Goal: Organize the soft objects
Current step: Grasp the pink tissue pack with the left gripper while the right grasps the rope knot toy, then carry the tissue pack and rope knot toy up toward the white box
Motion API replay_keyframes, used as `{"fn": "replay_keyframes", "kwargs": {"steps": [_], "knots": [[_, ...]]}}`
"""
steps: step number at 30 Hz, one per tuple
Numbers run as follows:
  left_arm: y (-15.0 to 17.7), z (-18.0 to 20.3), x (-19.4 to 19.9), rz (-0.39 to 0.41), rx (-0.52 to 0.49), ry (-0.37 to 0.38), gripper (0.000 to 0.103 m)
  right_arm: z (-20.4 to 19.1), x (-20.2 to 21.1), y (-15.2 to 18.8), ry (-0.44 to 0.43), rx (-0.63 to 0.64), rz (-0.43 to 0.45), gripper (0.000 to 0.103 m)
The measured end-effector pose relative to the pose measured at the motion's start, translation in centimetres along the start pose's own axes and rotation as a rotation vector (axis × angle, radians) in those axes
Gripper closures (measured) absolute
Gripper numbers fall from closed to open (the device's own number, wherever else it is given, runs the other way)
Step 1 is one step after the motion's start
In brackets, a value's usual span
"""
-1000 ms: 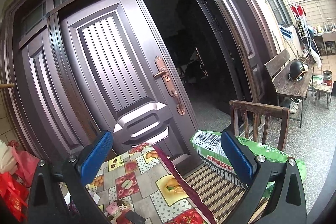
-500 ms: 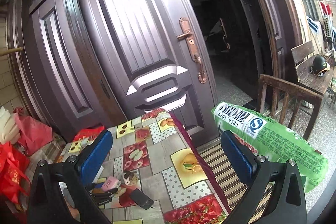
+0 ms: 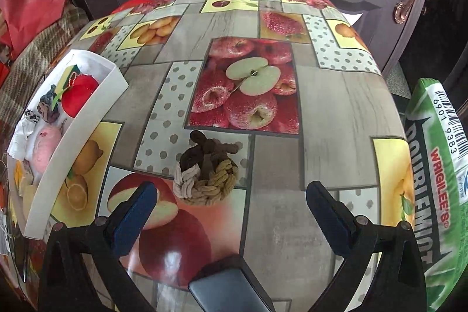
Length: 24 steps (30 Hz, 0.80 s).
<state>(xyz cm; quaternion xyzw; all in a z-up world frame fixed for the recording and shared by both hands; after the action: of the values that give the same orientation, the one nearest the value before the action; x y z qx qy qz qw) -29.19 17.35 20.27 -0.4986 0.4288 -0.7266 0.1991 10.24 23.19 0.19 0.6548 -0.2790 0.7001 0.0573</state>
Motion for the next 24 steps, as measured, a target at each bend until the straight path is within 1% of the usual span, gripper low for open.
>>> {"fn": "replay_keyframes", "kwargs": {"steps": [1,2,3,4,5,6,7,9,11,13,15,17,19,21,24], "knots": [[0.3,-0.8,0.6,0.004,0.017,-0.024,0.053,-0.5,-0.8,-0.3,0.016,0.020,-0.031,0.015],[0.6,-1.7,1.0,0.007,0.034,-0.043,0.053,-1.1,-1.5,-0.3,0.015,0.041,-0.059,0.029],[0.8,-2.4,1.3,0.006,0.050,-0.056,0.053,-1.5,-1.6,-0.2,-0.006,0.044,-0.047,0.029],[1.0,-3.0,1.5,0.002,0.060,-0.064,0.053,-2.0,-1.6,-0.2,-0.007,0.053,-0.041,0.035],[1.1,-3.4,1.5,-0.004,0.063,-0.072,0.053,-2.5,-1.4,-0.3,-0.011,0.070,-0.030,0.053],[1.0,-3.9,1.6,-0.009,0.061,-0.079,0.053,-3.0,-1.2,-0.3,-0.015,0.089,-0.020,0.064],[0.8,-4.1,1.6,-0.013,0.056,-0.081,0.053,-3.5,-0.7,-0.2,-0.009,0.096,-0.006,0.068],[-0.1,-4.0,1.5,-0.012,0.038,-0.078,0.053,-3.9,1.6,0.6,-0.048,0.071,0.061,0.070],[-1.5,-3.5,1.1,-0.012,0.001,-0.070,0.053,-4.4,6.1,1.8,-0.106,0.037,0.167,0.070],[-3.3,-2.8,0.5,-0.012,-0.038,-0.047,0.053,-5.0,11.6,3.2,-0.170,0.006,0.307,0.070],[-5.2,-1.9,-0.1,-0.002,-0.075,-0.012,0.053,-5.9,17.5,4.5,-0.212,-0.010,0.470,0.070],[-6.9,-1.3,-0.5,0.014,-0.101,0.033,0.053,-6.8,22.8,5.6,-0.215,-0.021,0.621,0.070],[-8.0,-0.9,-0.8,0.033,-0.124,0.078,0.053,-7.4,27.1,7.1,-0.219,-0.047,0.747,0.070],[-8.4,-0.5,-0.9,0.043,-0.157,0.104,0.053,-7.7,29.8,8.7,-0.226,-0.091,0.838,0.070],[-8.5,-0.1,-1.6,0.053,-0.192,0.133,0.053,-8.3,31.5,11.3,-0.212,-0.151,0.945,0.070]]}}
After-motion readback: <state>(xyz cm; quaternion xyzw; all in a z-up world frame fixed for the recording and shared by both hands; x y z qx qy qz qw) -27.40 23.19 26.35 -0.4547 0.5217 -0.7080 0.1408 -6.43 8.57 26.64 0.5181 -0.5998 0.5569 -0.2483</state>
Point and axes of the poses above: each gripper's, at about its wrist camera, not at the fingertips, and x roughly against the way its jaws point, z to its right, y to its underside, the point moved 1 cm from there along -x, roughly the way its jaws point, and after that the axes turned 6 degrees about -z, right-handed, at the moved point
